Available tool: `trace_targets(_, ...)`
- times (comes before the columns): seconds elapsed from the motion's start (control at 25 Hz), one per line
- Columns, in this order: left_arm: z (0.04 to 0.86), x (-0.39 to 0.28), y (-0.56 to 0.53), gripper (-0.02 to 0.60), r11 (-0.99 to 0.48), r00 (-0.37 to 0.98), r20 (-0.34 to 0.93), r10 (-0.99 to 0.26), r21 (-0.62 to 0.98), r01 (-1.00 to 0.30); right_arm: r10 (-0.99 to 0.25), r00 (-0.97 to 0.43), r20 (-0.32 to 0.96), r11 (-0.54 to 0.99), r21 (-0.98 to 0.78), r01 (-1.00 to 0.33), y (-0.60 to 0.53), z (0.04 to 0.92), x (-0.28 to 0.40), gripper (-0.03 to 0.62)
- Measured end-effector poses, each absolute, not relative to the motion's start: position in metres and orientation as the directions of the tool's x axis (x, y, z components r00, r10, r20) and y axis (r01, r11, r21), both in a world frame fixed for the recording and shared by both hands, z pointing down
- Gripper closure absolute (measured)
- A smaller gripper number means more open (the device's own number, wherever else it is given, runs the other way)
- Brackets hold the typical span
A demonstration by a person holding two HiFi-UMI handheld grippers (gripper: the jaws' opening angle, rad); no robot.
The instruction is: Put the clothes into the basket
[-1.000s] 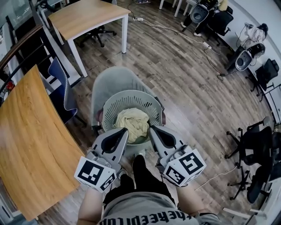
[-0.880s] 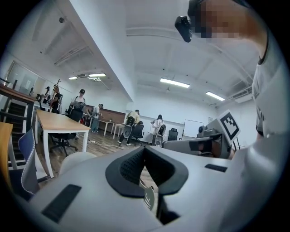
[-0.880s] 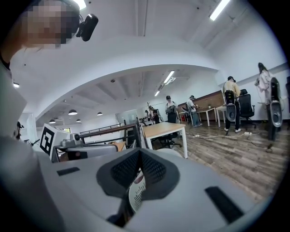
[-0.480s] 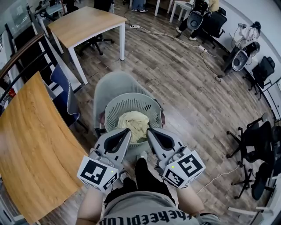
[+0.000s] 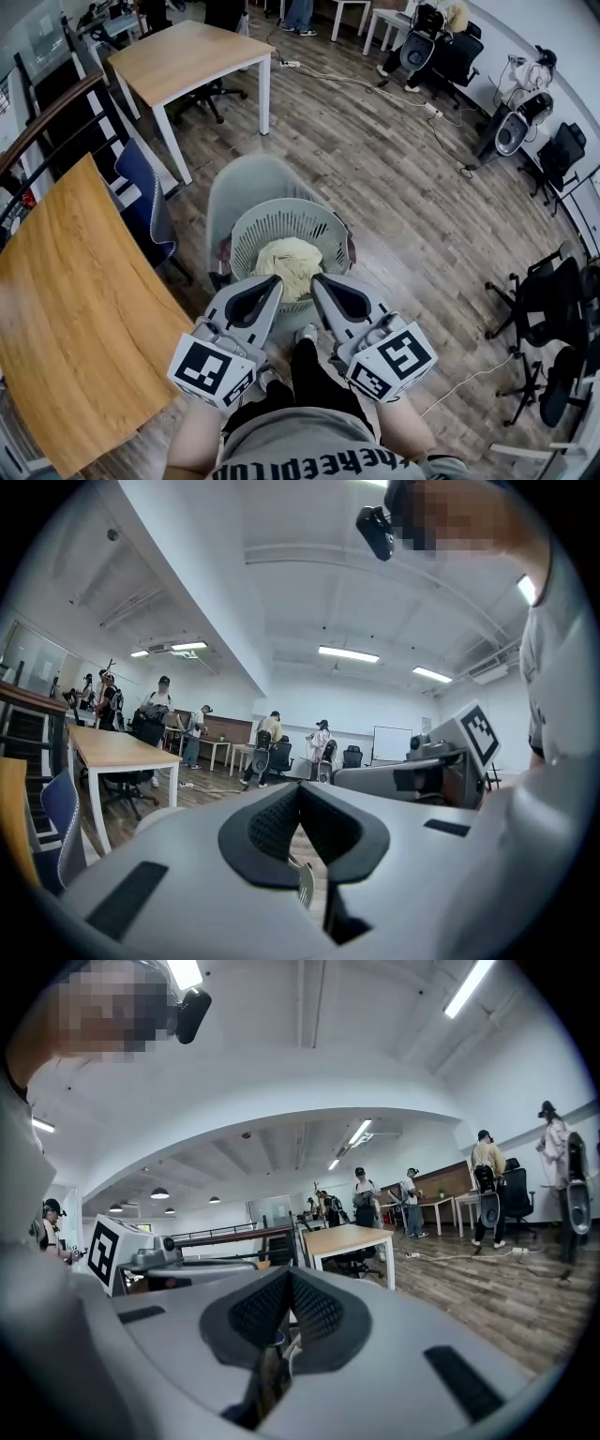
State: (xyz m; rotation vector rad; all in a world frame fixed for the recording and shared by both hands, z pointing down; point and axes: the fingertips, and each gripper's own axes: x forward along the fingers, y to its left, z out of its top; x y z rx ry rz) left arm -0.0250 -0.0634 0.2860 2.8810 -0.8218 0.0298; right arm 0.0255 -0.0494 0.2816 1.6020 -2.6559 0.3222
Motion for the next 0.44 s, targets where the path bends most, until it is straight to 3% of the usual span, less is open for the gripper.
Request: trace_targets(0.44, 0.284, -0.042, -0.049, 0.568, -0.840, 0.850, 0.050, -0.524, 0.133, -0.525, -0.873, -0.473, 0.116, 0.454, -0.158, -0.877, -0.035, 0.279, 0.008, 0.585)
